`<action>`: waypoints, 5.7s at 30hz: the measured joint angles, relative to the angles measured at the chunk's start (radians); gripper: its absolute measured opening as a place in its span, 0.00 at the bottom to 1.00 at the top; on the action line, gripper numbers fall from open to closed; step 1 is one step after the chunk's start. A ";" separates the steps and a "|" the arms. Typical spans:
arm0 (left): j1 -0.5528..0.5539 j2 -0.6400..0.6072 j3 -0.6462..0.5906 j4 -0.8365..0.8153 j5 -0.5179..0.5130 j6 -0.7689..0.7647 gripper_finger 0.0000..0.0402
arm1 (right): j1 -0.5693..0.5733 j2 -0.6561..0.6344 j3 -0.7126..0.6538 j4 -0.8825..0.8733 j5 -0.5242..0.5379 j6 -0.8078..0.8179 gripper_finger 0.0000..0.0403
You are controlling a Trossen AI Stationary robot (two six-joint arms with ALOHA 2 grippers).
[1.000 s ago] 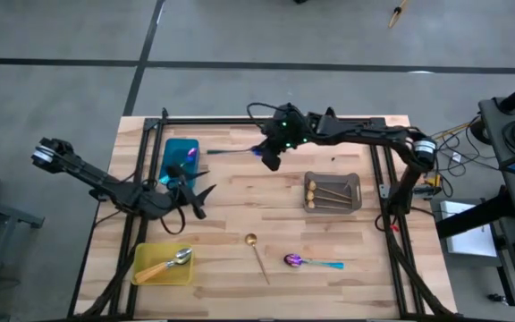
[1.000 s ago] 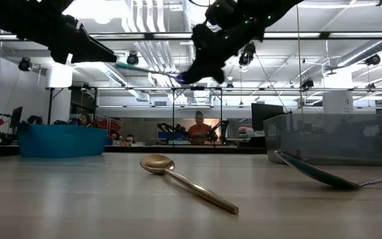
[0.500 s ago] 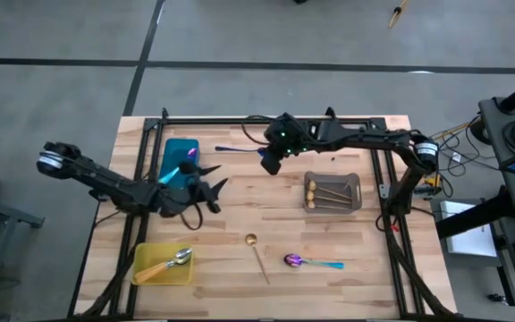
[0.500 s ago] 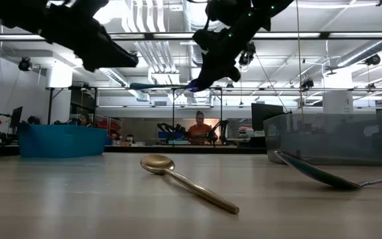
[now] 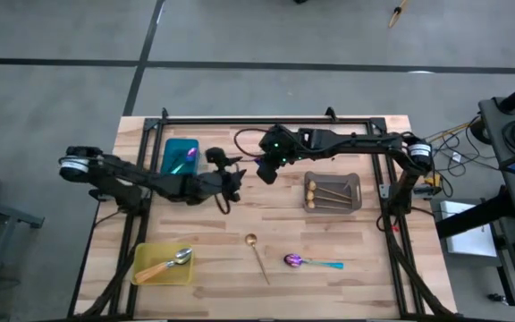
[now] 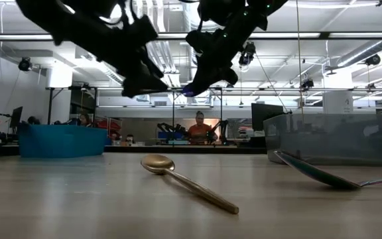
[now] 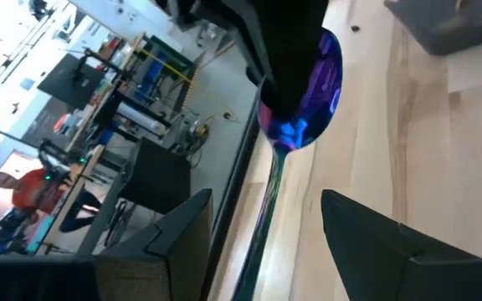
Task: Sort silverware by color (type)
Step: Put the blue spoon into the blue bin, then put the gold spoon into the black bin
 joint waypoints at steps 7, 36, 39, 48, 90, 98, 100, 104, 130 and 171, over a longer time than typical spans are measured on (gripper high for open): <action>0.065 0.109 0.052 -0.004 0.057 0.026 0.50 | -0.002 0.001 0.000 -0.001 0.003 -0.012 0.02; 0.105 0.161 0.107 -0.003 0.072 0.046 0.19 | -0.002 0.000 0.000 -0.022 0.001 -0.027 0.02; 0.105 0.161 0.107 -0.003 0.072 0.046 0.18 | -0.002 0.000 0.000 -0.022 0.001 -0.027 0.02; 0.104 0.162 0.105 -0.012 0.079 0.050 0.02 | -0.002 -0.001 0.000 -0.016 0.003 -0.033 0.02; 0.165 -0.265 0.314 -1.338 0.185 -0.952 0.00 | -0.078 -0.169 -0.065 0.058 0.028 -0.263 0.48; 0.222 -0.251 0.393 -1.590 0.242 -1.059 0.00 | -0.074 -0.195 -0.196 0.156 0.027 -0.281 0.48; 0.252 -0.251 0.394 -1.599 0.276 -1.059 0.00 | -0.074 -0.195 -0.219 0.174 0.027 -0.288 0.48; 0.310 -0.252 0.389 -1.630 0.289 -1.059 0.00 | -0.074 -0.196 -0.245 0.211 0.028 -0.302 0.48; 0.594 -0.001 0.383 -1.733 0.392 -0.995 0.00 | -0.074 -0.196 -0.280 0.269 0.027 -0.359 0.48; 0.565 0.150 0.380 -1.645 0.385 -0.959 0.17 | -0.074 -0.195 -0.280 0.272 0.027 -0.356 0.48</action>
